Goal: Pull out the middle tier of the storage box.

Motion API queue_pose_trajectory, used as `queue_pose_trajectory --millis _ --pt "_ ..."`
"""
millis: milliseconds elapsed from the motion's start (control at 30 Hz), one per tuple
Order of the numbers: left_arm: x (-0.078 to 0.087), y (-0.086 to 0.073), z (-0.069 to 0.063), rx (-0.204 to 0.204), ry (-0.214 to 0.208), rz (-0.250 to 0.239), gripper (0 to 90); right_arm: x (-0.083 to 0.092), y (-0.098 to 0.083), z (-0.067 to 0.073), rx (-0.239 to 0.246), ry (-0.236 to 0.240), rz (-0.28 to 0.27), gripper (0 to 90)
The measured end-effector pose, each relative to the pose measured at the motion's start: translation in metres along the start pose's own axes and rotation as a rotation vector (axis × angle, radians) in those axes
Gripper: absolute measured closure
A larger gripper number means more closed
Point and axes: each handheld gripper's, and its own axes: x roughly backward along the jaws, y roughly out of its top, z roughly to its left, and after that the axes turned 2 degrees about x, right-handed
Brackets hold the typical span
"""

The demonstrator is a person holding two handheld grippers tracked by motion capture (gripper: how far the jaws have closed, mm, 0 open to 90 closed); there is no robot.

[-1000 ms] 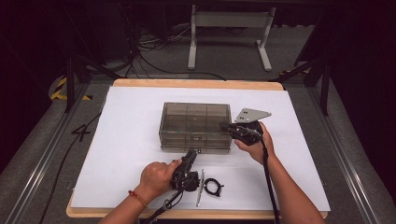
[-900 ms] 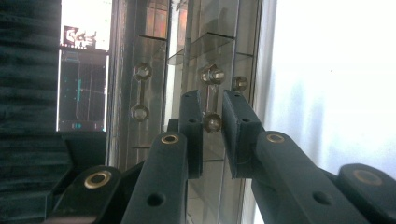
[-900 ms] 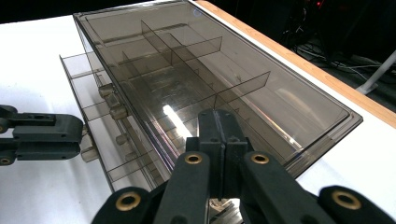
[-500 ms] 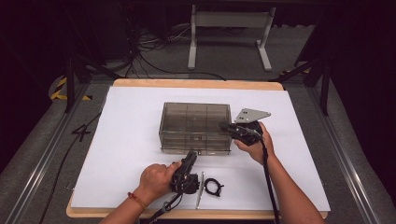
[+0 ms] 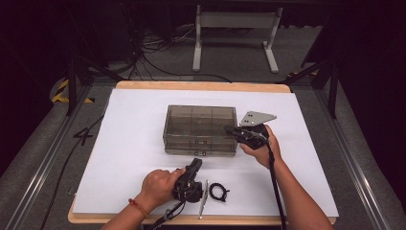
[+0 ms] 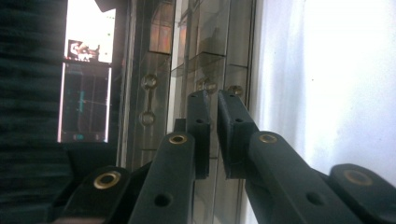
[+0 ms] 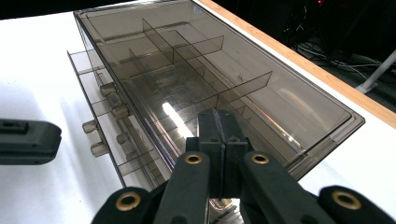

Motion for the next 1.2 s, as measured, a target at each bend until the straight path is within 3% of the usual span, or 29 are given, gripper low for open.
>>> queue_pose_trajectory --millis 67,200,267,333,467,533,600,700,767,833,900,1200 --pt "0.001 -0.001 0.001 0.014 -0.002 -0.006 77.6 0.000 0.000 0.000 0.000 0.000 0.000 90.0" --pt "0.007 -0.010 0.008 0.116 -0.053 -0.027 72.5 0.001 0.000 0.000 0.007 -0.003 0.002 90.0" --pt "0.011 -0.018 0.014 0.209 -0.096 -0.050 67.5 0.003 0.001 0.001 0.015 -0.013 0.010 90.0" --pt "0.015 -0.026 0.023 0.270 -0.124 -0.074 64.6 0.005 0.001 0.003 0.029 -0.023 0.018 90.0" --pt "0.026 -0.052 0.043 0.480 -0.192 -0.106 54.6 0.015 0.000 0.005 0.048 -0.021 0.004 87.4" --pt "0.030 -0.068 0.052 0.550 -0.226 -0.112 50.8 0.021 -0.002 0.006 0.051 -0.023 -0.007 86.6" --pt "0.032 -0.080 0.057 0.608 -0.234 -0.112 46.2 0.028 -0.006 0.006 0.042 -0.026 -0.009 84.9" --pt "0.035 -0.095 0.064 0.658 -0.247 -0.106 41.0 0.036 -0.010 0.006 0.039 -0.030 -0.022 83.6" --pt "0.037 -0.106 0.069 0.732 -0.285 -0.130 40.1 0.042 -0.014 0.006 0.036 -0.023 -0.032 82.3" --pt "0.036 -0.111 0.071 0.742 -0.289 -0.114 37.9 0.046 -0.018 0.007 0.037 -0.026 -0.032 81.3" --pt "0.035 -0.119 0.073 0.785 -0.324 -0.110 36.6 0.047 -0.020 0.008 0.035 -0.023 -0.030 81.2" --pt "0.020 -0.146 0.074 0.905 -0.429 -0.109 31.2 0.055 -0.040 0.008 0.010 -0.012 -0.031 75.6"
